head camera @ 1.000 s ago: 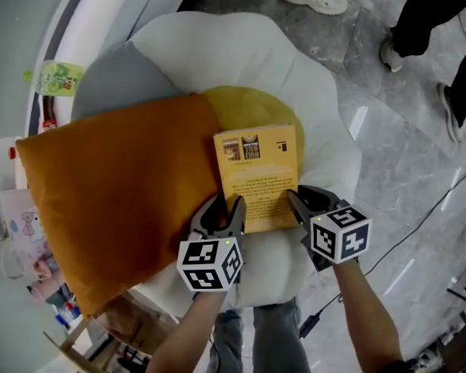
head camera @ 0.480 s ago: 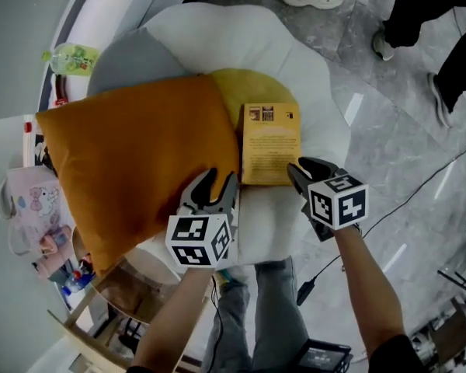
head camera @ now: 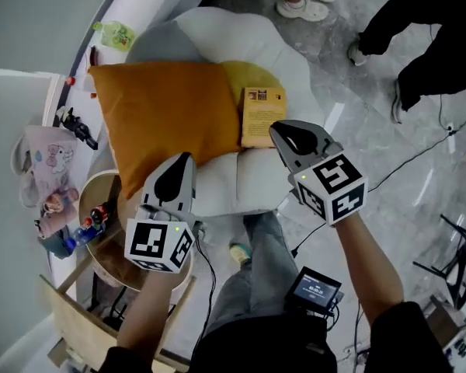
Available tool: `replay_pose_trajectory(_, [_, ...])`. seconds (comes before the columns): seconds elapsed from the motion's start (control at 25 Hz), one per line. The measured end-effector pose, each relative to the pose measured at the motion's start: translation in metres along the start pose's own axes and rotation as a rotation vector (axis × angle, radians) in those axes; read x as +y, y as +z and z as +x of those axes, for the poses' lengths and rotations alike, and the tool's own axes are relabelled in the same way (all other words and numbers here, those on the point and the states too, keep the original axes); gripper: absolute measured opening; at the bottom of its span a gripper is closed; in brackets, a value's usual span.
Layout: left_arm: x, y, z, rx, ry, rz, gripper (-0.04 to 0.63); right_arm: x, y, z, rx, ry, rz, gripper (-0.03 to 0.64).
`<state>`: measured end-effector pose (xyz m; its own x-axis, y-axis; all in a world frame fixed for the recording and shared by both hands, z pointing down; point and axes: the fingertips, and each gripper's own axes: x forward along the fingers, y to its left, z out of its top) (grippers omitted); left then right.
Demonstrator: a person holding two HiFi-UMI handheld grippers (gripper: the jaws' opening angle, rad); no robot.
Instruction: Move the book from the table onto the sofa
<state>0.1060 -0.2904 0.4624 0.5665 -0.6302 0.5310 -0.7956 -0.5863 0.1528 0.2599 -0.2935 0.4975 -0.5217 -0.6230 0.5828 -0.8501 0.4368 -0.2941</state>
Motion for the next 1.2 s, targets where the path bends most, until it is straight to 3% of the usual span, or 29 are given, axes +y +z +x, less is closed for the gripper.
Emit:
replay_pose_trajectory(0.16, [-0.01,0.056,-0.116,-0.132,0.057,-0.023,0.012,0.089,0.07,-0.07,-0.116,0.044,-0.117,0.028])
replay_pose_trajectory(0.32, [-0.017,0.087,-0.25,-0.268,0.142,-0.016,0.012,0.184,0.117,-0.135,-0.204,0.081,-0.205,0.028])
replay_pose_trajectory(0.64, [-0.039,0.06,-0.467,-0.442,0.295,0.003,0.012,0.334,0.112,-0.254,-0.337,0.086,-0.266,0.028])
replay_pose_trajectory(0.88, [-0.055,0.019,-0.558,-0.497,0.342,-0.005,0.012,0.399,0.08,-0.306,-0.361,0.105,-0.257,0.028])
replay_pose_trajectory(1.2, [-0.081,-0.004,-0.593,-0.521,0.314,-0.007,0.012,0.437,0.06,-0.341,-0.404,0.088,-0.281,0.028])
